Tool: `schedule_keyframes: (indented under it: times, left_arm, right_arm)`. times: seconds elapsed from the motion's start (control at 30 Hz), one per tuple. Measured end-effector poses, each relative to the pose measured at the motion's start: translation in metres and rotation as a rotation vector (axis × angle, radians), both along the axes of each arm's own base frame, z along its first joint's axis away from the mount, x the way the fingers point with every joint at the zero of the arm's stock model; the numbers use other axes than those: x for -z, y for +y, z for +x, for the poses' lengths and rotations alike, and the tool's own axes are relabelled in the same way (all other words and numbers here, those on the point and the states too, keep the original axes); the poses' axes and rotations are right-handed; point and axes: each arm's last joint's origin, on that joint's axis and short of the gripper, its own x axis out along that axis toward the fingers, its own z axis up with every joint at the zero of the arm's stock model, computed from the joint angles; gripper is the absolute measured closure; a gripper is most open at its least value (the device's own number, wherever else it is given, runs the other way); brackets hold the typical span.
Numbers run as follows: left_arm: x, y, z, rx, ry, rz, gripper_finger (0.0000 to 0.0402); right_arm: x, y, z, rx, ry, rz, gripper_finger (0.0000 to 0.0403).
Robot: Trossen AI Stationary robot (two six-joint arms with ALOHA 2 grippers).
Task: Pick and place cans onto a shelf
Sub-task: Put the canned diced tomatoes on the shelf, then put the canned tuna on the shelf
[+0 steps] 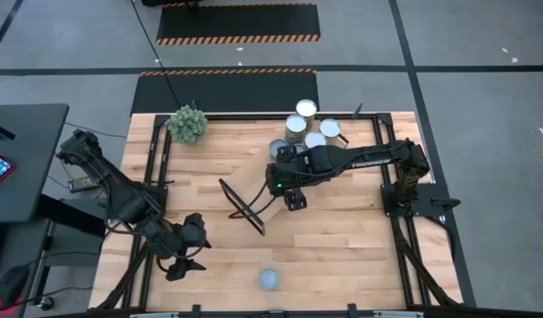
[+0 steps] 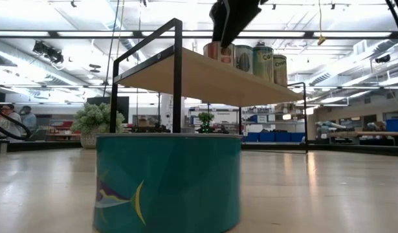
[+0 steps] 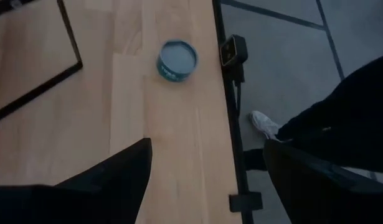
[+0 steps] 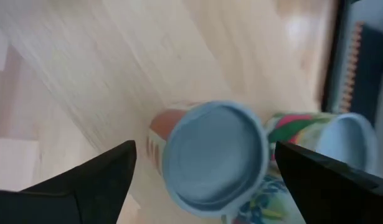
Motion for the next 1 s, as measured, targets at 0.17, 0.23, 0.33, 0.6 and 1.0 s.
schedule_keyframes:
  times: [0.17,0.23,0.33,0.6,1.0]
  left_arm:
    - [0.006,-0.012,0.012,0.044,-0.05,0.017,0.0088]
    - [0.011,-0.02,0.021,0.07,-0.079,0.021,0.0088]
    - [0.024,-0.033,0.035,0.101,-0.098,0.042,0.0088]
    - [0.068,-0.048,0.072,0.079,-0.12,0.172,0.0088]
    - [0.133,-0.05,0.124,0.039,-0.132,0.24,0.0086]
  right_arm:
    - [-0.027,0.019,-0.005,0.014,-0.085,-0.083,0.0011]
    - [-0.038,0.028,-0.01,0.033,-0.118,-0.09,0.001]
    - [-0.053,0.045,-0.02,0.077,-0.151,-0.062,0.001]
    - [-0.042,0.109,-0.047,0.178,-0.162,0.057,0.001]
    - [-0.021,0.181,-0.1,0.282,-0.173,0.092,0.0026]
